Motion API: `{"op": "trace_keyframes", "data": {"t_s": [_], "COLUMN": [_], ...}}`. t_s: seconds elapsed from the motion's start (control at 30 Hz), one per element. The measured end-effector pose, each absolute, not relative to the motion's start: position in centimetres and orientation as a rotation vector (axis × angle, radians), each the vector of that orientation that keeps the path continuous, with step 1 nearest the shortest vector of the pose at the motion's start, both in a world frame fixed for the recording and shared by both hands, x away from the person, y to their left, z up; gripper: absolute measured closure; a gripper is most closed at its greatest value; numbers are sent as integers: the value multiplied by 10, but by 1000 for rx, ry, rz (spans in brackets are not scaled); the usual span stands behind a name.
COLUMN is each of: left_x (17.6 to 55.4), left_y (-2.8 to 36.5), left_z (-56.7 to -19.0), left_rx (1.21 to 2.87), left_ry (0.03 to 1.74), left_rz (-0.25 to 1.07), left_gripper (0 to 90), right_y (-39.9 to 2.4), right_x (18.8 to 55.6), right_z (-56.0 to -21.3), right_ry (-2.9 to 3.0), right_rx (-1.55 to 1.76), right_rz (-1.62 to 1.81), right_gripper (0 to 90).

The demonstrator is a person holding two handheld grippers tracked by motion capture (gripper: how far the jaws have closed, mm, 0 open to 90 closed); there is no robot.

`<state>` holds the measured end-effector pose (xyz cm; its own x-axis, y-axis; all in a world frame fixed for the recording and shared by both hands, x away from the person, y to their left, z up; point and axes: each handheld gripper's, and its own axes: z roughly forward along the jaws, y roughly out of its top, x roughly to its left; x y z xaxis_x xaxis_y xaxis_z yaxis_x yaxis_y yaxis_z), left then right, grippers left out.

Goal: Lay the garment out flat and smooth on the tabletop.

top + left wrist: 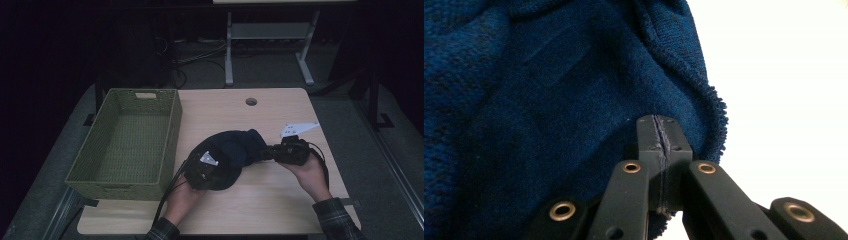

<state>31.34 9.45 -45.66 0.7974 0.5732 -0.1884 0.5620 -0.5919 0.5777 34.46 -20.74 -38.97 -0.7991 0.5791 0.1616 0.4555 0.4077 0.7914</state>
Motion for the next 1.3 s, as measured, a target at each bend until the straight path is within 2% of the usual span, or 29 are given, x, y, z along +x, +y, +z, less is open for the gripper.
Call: {"op": "trace_keyframes", "data": {"t_s": [0.7,1.3], "left_x": [314,317], "left_y": [95,98], "left_z": [-457,-457], "left_rx": [2343,2348], "left_ry": [836,827], "left_rz": [13,-12], "left_gripper": [895,896], "right_y": [-188,-159], "right_x": [404,468], "right_z": [-356,-332], "right_ry": [2440,2409], "right_rx": [969,1005], "right_rz": [1302,1227], "right_gripper": [807,810]}}
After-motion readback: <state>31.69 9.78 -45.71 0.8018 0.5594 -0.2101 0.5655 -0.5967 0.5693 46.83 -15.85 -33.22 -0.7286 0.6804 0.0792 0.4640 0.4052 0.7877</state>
